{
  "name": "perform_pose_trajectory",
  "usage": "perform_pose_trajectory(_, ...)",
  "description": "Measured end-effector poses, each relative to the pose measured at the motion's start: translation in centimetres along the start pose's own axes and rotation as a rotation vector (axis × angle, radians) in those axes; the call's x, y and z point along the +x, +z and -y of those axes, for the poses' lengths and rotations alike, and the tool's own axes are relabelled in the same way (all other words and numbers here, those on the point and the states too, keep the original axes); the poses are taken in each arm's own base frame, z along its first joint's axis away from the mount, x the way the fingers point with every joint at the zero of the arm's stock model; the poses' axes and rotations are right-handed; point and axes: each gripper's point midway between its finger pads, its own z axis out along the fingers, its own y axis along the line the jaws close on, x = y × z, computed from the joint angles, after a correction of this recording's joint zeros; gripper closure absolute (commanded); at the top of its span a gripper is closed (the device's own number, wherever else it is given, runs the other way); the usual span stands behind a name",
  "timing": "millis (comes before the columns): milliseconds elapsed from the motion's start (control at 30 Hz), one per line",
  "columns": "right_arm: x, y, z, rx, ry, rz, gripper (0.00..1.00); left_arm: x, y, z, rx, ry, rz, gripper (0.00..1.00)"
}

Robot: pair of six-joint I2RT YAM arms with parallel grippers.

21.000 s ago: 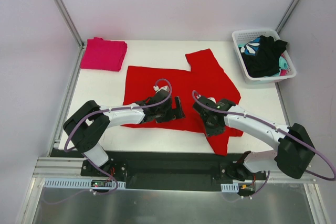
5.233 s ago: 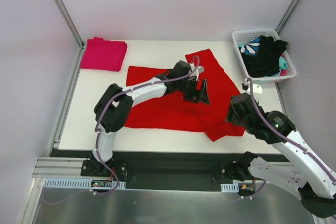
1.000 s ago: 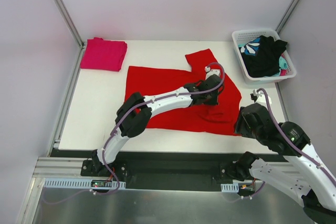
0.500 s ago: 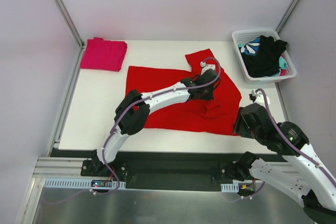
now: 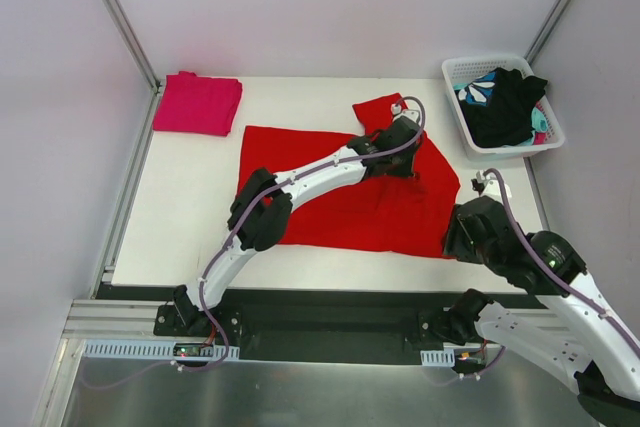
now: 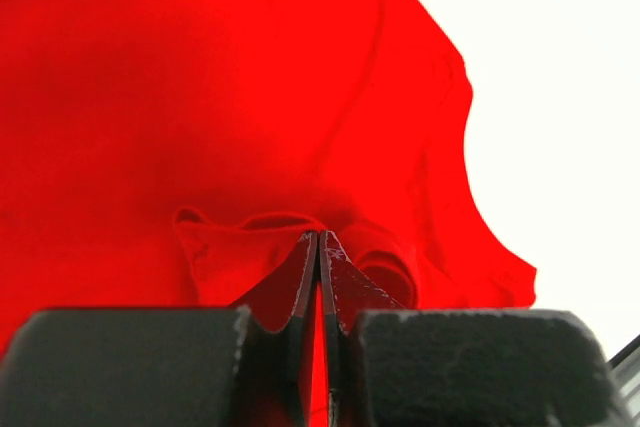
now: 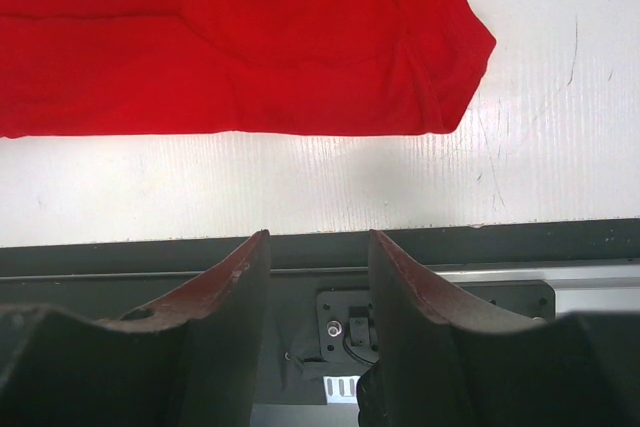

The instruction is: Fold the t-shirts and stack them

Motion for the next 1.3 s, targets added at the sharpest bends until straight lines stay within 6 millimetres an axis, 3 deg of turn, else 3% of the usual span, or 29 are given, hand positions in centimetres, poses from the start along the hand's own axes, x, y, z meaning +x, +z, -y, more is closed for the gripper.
perform_pose_trajectory(167, 0.3, 0.4, -0.1, 0.005, -0.009, -0.015, 0.53, 1.1, 0.7, -0.6, -0.012, 0.015, -0.03, 1.0)
perform_pose_trajectory(567, 0.7, 0.8, -0.4, 0.0, -0.015, -0.028, 0.54, 1.2, 0.7, -0.7, -0.015, 0.031, -0.034, 1.0)
perform_pose_trajectory(1167, 0.9, 1.2, -0.6, -0.007, -0.014, -0.031, 0.53, -0.8, 0.9, -4.2, -0.065, 0.036, -0.016, 1.0)
perform_pose_trajectory(1300, 1.0, 1.4, -0.6, -0.005, -0.016, -0.035, 0.53, -1.2, 1.0, -4.8, -0.073, 0.033, -0.012, 0.89)
